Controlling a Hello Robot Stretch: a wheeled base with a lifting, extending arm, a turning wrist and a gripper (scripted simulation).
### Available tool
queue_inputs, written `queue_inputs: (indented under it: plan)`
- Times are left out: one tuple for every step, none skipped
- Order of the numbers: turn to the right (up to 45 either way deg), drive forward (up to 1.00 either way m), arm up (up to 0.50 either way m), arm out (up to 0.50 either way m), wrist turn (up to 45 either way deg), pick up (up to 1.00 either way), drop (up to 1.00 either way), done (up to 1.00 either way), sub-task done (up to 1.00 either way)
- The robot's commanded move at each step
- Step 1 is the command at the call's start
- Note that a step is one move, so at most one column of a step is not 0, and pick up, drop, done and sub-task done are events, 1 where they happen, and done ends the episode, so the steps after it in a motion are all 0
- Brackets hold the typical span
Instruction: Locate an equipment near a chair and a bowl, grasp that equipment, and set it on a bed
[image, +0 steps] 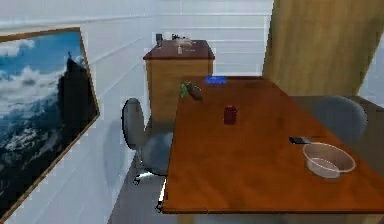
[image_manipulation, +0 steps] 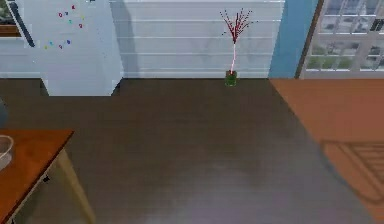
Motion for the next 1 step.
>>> queue_inputs:
  plan:
    - [0.0, 0.05, 0.0, 0.0, 0.0, 0.0, 0.0, 0.0, 0.0]
